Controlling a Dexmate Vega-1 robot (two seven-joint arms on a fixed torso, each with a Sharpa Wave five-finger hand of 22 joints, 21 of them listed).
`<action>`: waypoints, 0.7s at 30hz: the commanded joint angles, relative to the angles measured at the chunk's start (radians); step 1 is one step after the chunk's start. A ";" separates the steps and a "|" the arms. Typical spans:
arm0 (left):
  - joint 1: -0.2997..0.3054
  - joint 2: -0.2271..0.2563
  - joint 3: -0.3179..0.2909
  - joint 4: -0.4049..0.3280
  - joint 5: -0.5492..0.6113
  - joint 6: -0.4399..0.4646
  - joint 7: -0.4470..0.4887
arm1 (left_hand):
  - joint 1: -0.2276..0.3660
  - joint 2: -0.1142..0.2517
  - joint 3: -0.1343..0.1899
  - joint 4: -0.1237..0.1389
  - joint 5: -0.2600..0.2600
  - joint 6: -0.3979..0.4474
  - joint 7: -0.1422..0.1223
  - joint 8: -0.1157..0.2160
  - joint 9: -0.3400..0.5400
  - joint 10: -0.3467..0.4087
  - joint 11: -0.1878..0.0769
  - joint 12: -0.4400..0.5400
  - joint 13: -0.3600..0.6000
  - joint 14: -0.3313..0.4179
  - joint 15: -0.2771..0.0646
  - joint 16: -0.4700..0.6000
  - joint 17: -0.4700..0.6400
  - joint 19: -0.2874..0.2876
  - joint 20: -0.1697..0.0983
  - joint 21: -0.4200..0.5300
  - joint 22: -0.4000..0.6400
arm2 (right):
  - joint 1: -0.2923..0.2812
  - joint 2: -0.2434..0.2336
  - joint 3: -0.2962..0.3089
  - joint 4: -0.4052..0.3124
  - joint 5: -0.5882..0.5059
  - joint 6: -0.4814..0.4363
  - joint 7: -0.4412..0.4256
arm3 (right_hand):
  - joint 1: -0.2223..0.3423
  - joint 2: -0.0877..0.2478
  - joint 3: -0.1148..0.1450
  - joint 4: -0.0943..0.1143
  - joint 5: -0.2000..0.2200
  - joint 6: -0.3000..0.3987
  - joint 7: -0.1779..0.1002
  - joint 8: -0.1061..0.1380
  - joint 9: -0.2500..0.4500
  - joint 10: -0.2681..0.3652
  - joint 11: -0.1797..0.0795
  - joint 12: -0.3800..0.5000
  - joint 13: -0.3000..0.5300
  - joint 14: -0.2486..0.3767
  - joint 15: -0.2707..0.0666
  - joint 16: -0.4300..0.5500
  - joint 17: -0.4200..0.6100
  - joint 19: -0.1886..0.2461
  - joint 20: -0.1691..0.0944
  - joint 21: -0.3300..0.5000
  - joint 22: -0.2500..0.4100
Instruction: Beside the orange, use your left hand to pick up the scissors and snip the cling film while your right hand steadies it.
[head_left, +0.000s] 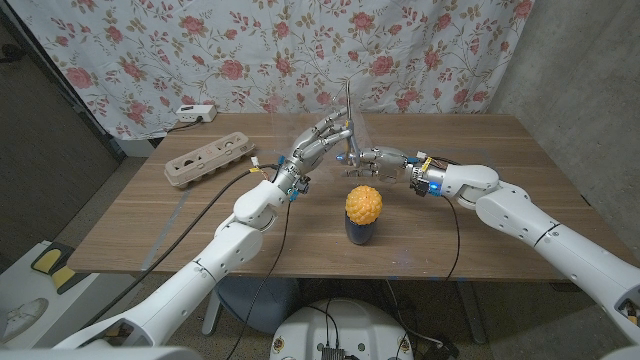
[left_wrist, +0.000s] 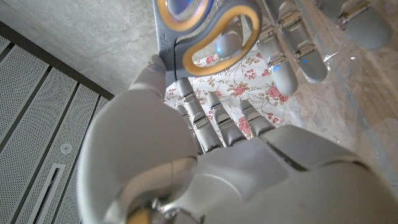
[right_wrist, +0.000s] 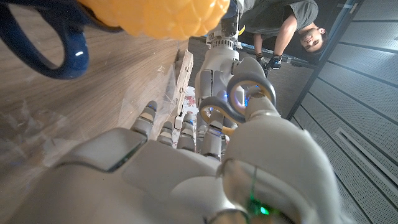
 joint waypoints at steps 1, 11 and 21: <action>0.002 -0.007 0.002 0.003 0.000 -0.009 0.000 | 0.056 0.065 -0.001 0.002 0.004 0.010 -0.001 0.003 0.002 0.012 -0.004 0.005 0.002 -0.006 -0.032 0.003 0.004 -0.003 -0.003 0.005 0.001 | -0.003 0.000 -0.005 -0.009 -0.002 -0.011 -0.012 | -0.008 -0.005 -0.003 0.005 0.001 0.006 0.005 0.009 0.007 0.003 0.007 0.004 -0.001 -0.004 0.010 -0.001 0.003 0.006 0.011 0.002 0.000; -0.001 -0.009 0.005 0.005 0.007 -0.011 0.001 | 0.060 0.065 -0.003 0.001 0.004 0.018 -0.003 0.005 0.002 0.015 -0.003 0.005 0.000 -0.004 -0.035 0.006 0.007 -0.004 -0.005 0.005 0.001 | 0.000 0.000 -0.001 0.002 0.020 -0.014 0.016 | 0.002 -0.005 -0.003 0.000 0.003 -0.005 0.017 0.000 0.009 0.006 0.005 0.003 -0.004 -0.003 0.011 -0.001 0.002 0.007 0.016 -0.001 0.000; -0.002 -0.013 0.010 0.008 0.014 -0.014 0.003 | 0.062 0.063 -0.005 0.001 0.004 0.022 -0.002 0.005 0.002 0.017 -0.003 0.005 -0.001 -0.001 -0.037 0.008 0.009 -0.004 -0.006 0.005 0.001 | 0.004 0.001 -0.004 0.009 0.027 -0.013 0.045 | 0.009 -0.011 -0.006 -0.003 0.002 0.013 -0.015 -0.014 -0.012 -0.002 -0.016 -0.002 -0.009 -0.011 0.007 -0.004 0.002 -0.008 0.015 -0.006 0.000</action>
